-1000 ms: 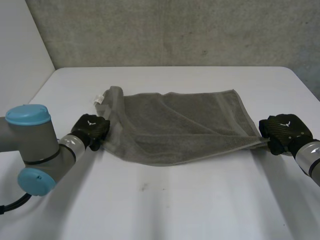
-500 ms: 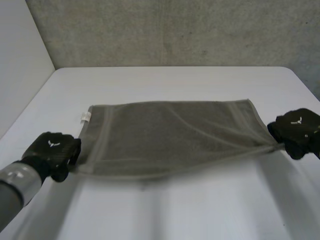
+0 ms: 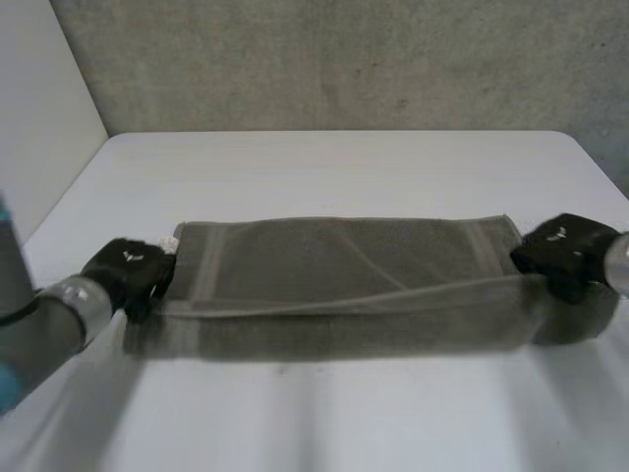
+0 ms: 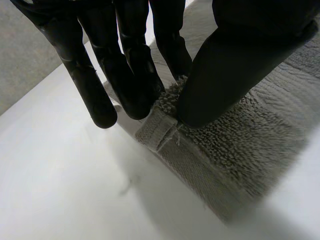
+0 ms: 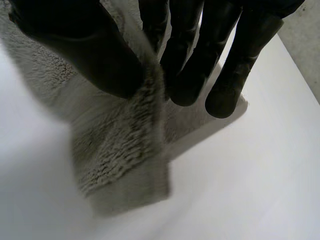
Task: Fold the towel.
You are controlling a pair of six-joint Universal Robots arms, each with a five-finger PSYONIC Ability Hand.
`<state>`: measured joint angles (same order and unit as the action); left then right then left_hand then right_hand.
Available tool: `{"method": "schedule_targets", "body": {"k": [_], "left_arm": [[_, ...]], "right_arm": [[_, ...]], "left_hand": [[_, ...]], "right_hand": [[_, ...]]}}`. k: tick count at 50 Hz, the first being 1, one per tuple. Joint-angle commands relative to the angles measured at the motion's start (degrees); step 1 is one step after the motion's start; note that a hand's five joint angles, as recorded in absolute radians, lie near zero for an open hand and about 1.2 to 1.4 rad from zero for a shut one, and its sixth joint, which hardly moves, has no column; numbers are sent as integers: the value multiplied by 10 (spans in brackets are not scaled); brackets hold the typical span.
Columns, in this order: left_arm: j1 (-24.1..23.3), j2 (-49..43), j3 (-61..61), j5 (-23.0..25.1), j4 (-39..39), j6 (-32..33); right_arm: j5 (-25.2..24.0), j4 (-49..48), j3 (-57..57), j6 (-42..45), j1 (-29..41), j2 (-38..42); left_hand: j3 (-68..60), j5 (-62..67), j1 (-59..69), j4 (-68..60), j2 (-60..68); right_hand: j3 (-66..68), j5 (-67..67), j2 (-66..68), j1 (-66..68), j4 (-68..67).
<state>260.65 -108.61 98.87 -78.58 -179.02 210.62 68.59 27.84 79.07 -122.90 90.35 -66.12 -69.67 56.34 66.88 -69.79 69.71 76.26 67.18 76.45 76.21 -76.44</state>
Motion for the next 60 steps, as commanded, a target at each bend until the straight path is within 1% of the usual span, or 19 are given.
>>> {"method": "schedule_targets", "body": {"k": [1,12,14,20,29,30,31,32,33,34,35,37,42,45,47,53,55,58,60], "left_arm": [[-11,-145,-187,-5,2,-49],[-31,-252,-356,-24,3,-67],[-34,-280,-400,-36,3,-66],[-35,-331,-467,-49,8,-65],[-35,-375,-511,-48,10,-63],[-35,-378,-514,-47,10,-63],[-35,-378,-514,-47,10,-63],[-35,-381,-515,-47,10,-63],[-35,-381,-513,-49,10,-63],[-35,-381,-513,-49,10,-63],[-36,-380,-511,-50,9,-63],[-39,-377,-507,-50,9,-64],[-45,-368,-498,-51,9,-68],[-45,-345,-486,-52,9,-72],[-45,-312,-456,-52,8,-82],[-45,-239,-377,-48,6,-94],[-44,-182,-301,-45,-1,-94],[-44,-152,-261,-44,-8,-94],[-45,-102,-182,-43,-38,-94]], "right_arm": [[37,-37,-138,-47,53,120],[90,-59,-306,-69,95,242],[110,-59,-362,-71,104,278],[151,-58,-447,-69,107,331],[160,-59,-510,-70,107,369],[160,-59,-518,-71,108,375],[160,-59,-518,-71,108,376],[160,-59,-522,-71,108,380],[161,-60,-523,-71,112,383],[161,-60,-523,-71,112,383],[163,-60,-524,-72,118,384],[165,-64,-524,-73,120,385],[173,-82,-524,-93,122,378],[175,-89,-523,-134,121,358],[173,-89,-510,-181,119,327],[168,-83,-464,-227,116,269],[160,-78,-380,-235,115,213],[149,-82,-321,-233,115,179],[115,-98,-209,-233,99,118]], "left_hand": [[-103,137,131,-102,103],[-103,137,131,-102,103],[-103,137,131,-102,103],[-103,137,131,-102,103],[-103,137,131,-102,103],[-103,137,131,-102,103],[-103,137,131,-102,103],[50,-16,-22,51,-50],[446,-413,-418,447,-446],[450,-417,-422,451,-450],[597,-563,-569,598,-597],[595,-561,-567,596,-595],[595,-561,-567,596,-595],[595,-561,-567,596,-595],[595,-561,-567,596,-595],[595,-561,-567,596,-595],[595,-561,-567,596,-595],[595,-561,-567,596,-595],[595,-561,-567,596,-595]], "right_hand": [[37,28,36,38,-36],[37,28,36,38,-36],[37,28,36,38,-36],[37,28,36,38,-36],[37,28,36,38,-36],[-42,-51,-44,-41,44],[-43,-52,-45,-42,45],[-396,-405,-398,-395,398],[-663,-672,-664,-662,664],[-663,-672,-664,-662,664],[-663,-672,-664,-662,664],[-663,-672,-664,-662,664],[-663,-672,-664,-662,664],[-663,-672,-664,-662,664],[-663,-672,-664,-662,664],[-663,-672,-664,-662,664],[-663,-672,-664,-662,664],[-663,-672,-664,-662,664],[-663,-672,-664,-662,664]]}}
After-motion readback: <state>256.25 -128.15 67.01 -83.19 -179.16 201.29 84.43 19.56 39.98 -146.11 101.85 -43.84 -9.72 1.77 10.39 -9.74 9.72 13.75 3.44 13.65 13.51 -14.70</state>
